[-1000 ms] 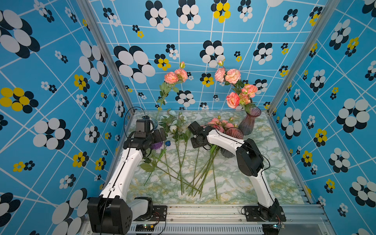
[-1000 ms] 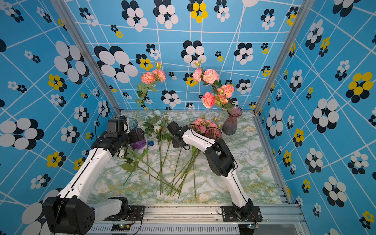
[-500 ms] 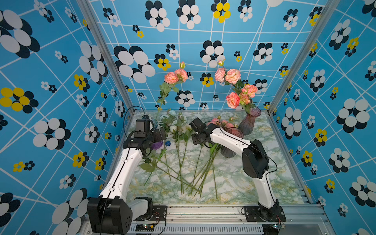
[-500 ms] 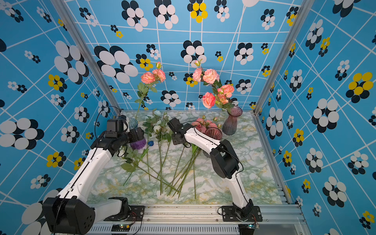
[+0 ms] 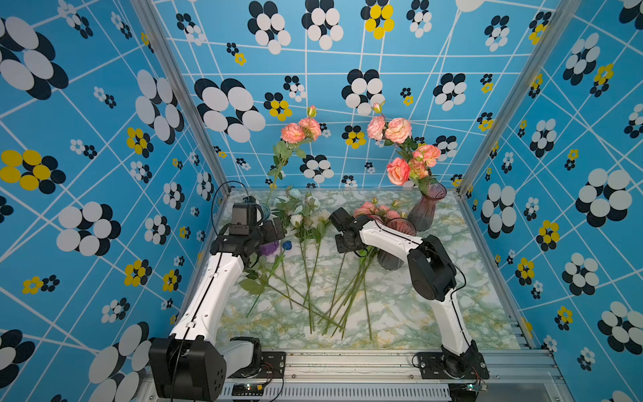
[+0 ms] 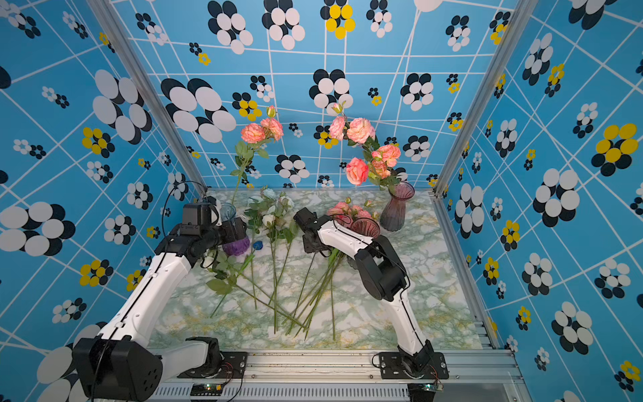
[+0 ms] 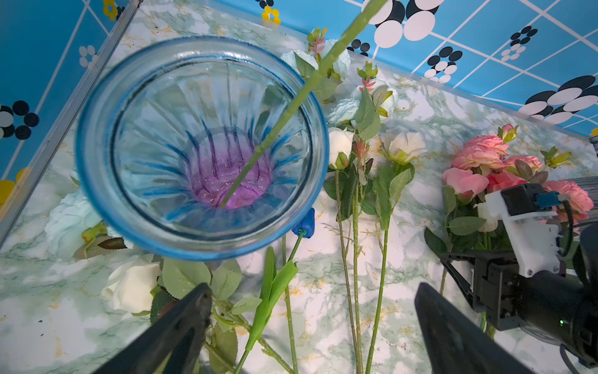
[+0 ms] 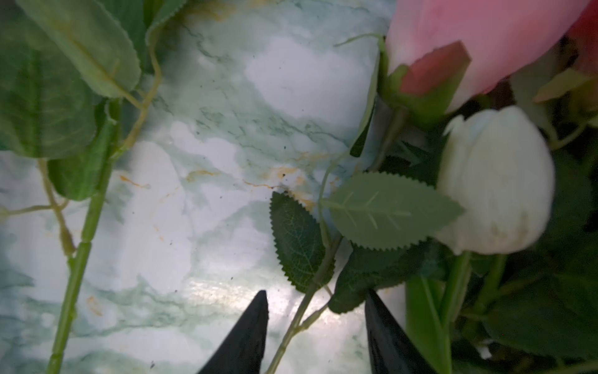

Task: Place the pink flowers into the vase
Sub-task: Pick up the flower at the center of the board.

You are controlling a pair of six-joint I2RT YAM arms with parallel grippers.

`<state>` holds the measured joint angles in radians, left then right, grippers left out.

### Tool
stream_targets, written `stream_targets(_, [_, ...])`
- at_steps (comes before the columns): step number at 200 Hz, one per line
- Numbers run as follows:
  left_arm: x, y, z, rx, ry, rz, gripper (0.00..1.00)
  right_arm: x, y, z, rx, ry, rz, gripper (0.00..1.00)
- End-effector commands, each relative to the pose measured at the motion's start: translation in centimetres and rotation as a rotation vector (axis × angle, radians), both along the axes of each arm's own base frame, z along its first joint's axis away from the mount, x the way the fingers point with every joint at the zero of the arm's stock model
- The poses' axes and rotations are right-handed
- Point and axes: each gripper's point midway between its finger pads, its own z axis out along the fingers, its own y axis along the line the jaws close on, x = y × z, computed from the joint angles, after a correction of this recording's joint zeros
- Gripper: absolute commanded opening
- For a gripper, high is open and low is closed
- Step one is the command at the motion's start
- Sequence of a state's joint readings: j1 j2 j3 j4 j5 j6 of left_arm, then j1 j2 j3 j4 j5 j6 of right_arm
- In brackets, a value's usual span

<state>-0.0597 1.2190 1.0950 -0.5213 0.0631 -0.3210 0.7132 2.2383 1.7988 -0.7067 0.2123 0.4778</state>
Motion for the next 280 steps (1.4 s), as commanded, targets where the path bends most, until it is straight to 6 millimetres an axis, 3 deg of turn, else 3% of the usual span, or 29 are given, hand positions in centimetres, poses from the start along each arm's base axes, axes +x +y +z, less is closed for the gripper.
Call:
stream_targets(1, [0.1, -0.4, 1.1, 0.004, -0.020, -0.021, 1.00, 0.1, 0.0, -2.1, 0.006, 0.055, -0.040, 0.47])
stream_targets(31, [0.2, -0.4, 1.1, 0.001, -0.020, -0.021, 0.99, 0.6, 0.5, -2.6, 0.011, 0.058, -0.046, 0.37])
stream_targets(49, [0.4, -0.5, 1.2, 0.000, -0.022, -0.023, 0.99, 1.0, 1.1, -2.5, 0.030, 0.056, -0.046, 0.24])
stream_targets(74, [0.5, -0.4, 1.5, 0.005, -0.030, -0.019, 1.00, 2.4, 2.7, -0.4, 0.092, 0.016, -0.037, 0.07])
stream_targets(88, [0.5, -0.3, 1.7, 0.009, -0.034, -0.017, 1.00, 3.7, 3.9, 2.3, 0.124, -0.027, -0.023, 0.00])
stream_targets(98, [0.6, -0.3, 2.1, 0.011, -0.044, -0.015, 1.00, 4.6, 4.5, 4.4, 0.144, -0.061, -0.016, 0.00])
stream_targets(135, [0.5, 0.0, 3.5, 0.008, -0.084, 0.000, 1.00, 7.9, 5.9, 15.5, 0.258, -0.281, -0.001, 0.00])
stream_targets(161, [0.4, 0.9, 5.0, -0.019, -0.129, 0.032, 0.99, 8.8, 6.0, 22.9, 0.347, -0.433, 0.009, 0.00])
stream_targets(177, [0.3, 2.1, 6.2, -0.097, -0.174, 0.082, 1.00, 8.8, 6.1, 26.4, 0.402, -0.506, 0.022, 0.00])
stream_targets(217, [-0.1, 3.4, 9.4, -0.202, -0.281, 0.104, 1.00, 7.9, 6.9, 32.6, 0.529, -0.622, 0.089, 0.00])
stream_targets(245, [0.0, 3.5, 10.2, -0.225, -0.304, 0.110, 0.99, 6.9, 7.7, 36.4, 0.586, -0.711, 0.144, 0.00])
stream_targets(280, [0.3, 3.6, 10.7, -0.236, -0.317, 0.111, 0.99, 6.1, 6.5, 41.1, 0.578, -0.837, 0.146, 0.00])
